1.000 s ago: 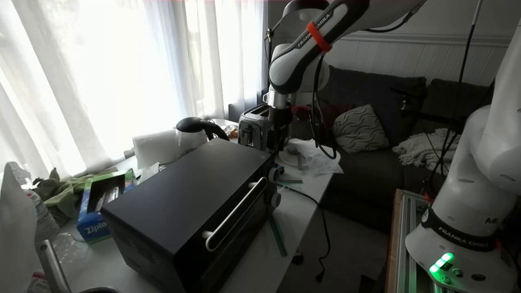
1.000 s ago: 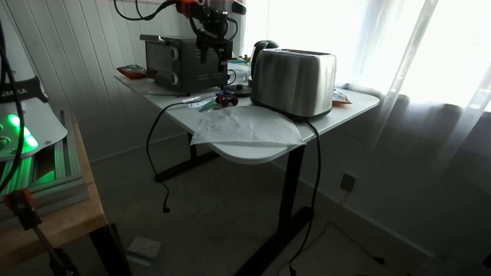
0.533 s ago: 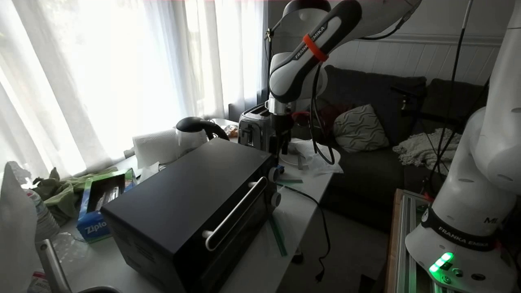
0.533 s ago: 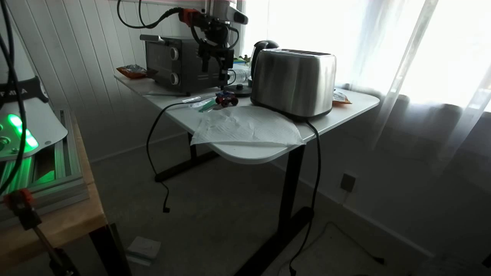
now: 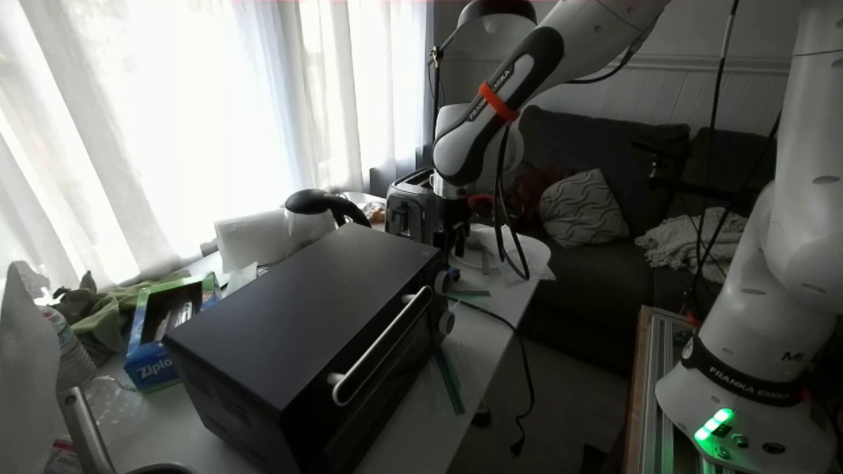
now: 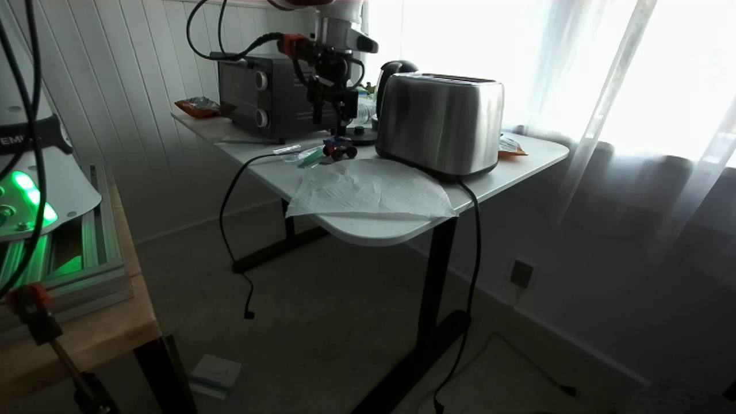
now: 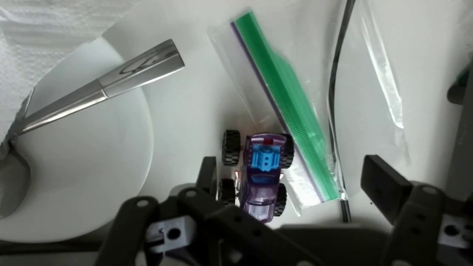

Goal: Lift the toy car, put it on top of the oven and turn it upside down

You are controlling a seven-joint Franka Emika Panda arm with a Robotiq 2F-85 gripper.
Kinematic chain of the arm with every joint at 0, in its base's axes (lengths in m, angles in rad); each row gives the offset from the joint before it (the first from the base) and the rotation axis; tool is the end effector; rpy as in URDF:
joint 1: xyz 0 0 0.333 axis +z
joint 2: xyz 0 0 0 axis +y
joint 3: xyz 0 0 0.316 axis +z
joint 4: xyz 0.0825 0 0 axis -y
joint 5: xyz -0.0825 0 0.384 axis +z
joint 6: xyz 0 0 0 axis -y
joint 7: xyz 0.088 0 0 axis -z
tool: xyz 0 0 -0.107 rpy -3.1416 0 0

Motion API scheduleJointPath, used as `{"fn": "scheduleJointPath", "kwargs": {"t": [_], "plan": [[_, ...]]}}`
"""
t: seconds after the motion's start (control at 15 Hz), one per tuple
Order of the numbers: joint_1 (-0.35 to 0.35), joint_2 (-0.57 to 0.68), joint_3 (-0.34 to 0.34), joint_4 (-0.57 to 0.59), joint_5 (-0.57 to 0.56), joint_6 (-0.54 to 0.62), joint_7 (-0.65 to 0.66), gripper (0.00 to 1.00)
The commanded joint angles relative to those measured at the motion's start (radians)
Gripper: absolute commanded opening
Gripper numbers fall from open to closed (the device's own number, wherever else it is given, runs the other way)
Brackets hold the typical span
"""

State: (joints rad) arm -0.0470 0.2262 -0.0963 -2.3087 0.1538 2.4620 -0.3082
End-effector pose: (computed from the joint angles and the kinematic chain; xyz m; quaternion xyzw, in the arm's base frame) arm 0.5126 -0.0749 0.2414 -0.9985 -0.0217 0.0264 0.0423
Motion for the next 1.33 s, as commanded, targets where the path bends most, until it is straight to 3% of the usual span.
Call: {"fn": "scheduleJointPath", "kwargs": {"t": [0.0,0.47,0.53,1.13,1.27], "plan": [[-0.021,0.042,0.027,0.014,-0.012,0.056,0.053,1.00],[-0.020,0.078,0.042,0.017,-0.031,0.154,0.082,1.00],[-0.014,0.082,0.033,0.016,-0.051,0.169,0.098,0.77],[-0.002,0.092,0.012,0.026,-0.160,0.181,0.205,0.16],[-0.001,0.084,0.013,0.028,-0.169,0.172,0.215,0.08]]}}
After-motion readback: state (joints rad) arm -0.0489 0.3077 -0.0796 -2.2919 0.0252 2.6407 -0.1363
